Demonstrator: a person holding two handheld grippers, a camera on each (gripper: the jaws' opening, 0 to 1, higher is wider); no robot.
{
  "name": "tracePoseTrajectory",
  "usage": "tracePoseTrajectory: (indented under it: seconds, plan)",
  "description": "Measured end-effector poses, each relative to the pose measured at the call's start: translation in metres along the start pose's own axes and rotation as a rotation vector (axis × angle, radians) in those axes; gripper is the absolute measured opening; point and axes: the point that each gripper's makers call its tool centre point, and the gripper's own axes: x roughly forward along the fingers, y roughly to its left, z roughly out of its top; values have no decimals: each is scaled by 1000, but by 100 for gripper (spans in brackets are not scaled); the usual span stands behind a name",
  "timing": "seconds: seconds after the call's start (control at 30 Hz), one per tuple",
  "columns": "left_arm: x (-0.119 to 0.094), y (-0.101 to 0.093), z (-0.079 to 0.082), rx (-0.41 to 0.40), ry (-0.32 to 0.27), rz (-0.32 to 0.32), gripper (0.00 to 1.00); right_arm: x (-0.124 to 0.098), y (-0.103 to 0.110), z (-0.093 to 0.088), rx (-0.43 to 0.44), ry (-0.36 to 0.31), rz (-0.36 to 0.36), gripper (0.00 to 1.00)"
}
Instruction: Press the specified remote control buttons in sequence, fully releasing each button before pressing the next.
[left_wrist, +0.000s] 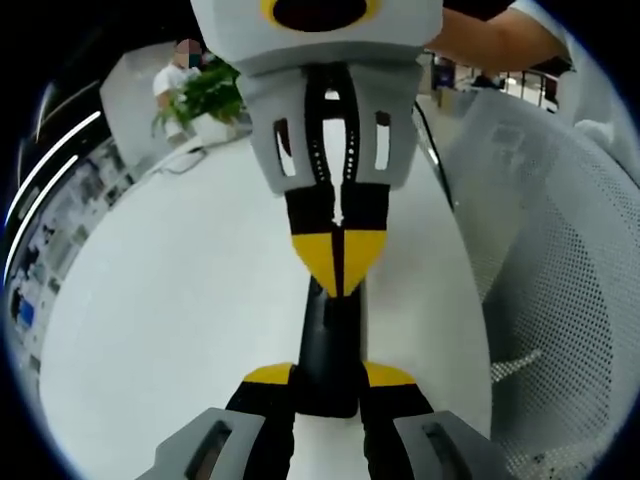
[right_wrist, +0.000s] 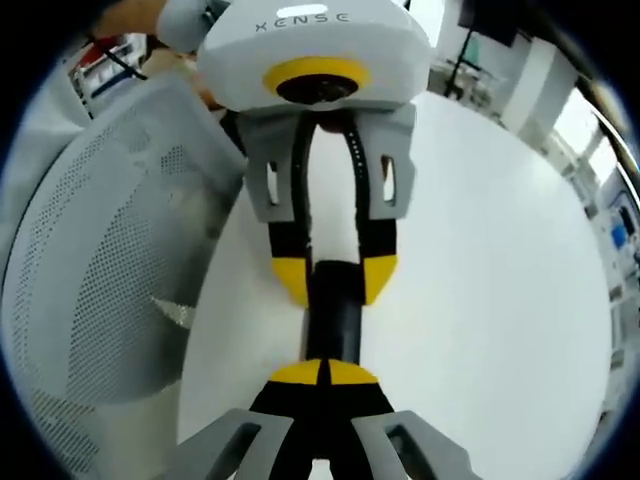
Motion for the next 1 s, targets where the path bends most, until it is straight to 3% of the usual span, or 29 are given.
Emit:
tracePoseTrajectory:
  seconds: [1.0]
  plan:
    - [-1,0,1,-8,-19,-6,23,7,-3,3,12,2,16,0]
